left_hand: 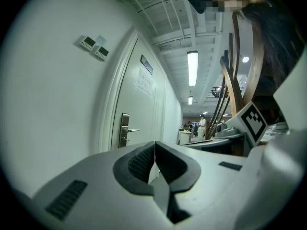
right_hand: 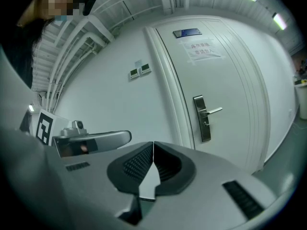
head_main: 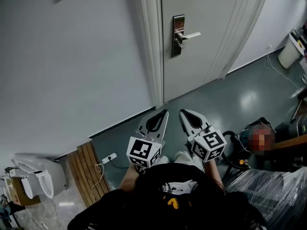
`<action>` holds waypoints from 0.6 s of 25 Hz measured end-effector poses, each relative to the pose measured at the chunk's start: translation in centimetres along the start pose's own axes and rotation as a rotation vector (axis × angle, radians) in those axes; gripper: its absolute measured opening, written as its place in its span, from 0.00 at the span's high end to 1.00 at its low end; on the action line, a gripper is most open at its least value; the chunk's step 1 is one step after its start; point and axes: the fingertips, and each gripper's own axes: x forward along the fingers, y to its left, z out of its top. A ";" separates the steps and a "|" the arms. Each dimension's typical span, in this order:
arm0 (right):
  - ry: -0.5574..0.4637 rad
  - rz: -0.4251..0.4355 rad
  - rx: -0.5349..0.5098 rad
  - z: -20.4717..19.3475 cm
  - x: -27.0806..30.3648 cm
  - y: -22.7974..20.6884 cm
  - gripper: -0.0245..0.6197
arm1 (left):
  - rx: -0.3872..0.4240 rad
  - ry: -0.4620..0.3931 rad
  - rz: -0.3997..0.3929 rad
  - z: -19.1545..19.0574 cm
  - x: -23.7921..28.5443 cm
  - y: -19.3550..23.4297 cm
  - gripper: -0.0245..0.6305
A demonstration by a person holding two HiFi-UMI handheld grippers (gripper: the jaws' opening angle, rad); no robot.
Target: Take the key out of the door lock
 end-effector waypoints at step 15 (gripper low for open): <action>0.031 0.040 0.015 0.7 4.2 -6.7 0.95 | -0.033 0.030 0.084 -1.6 6.4 3.4 0.95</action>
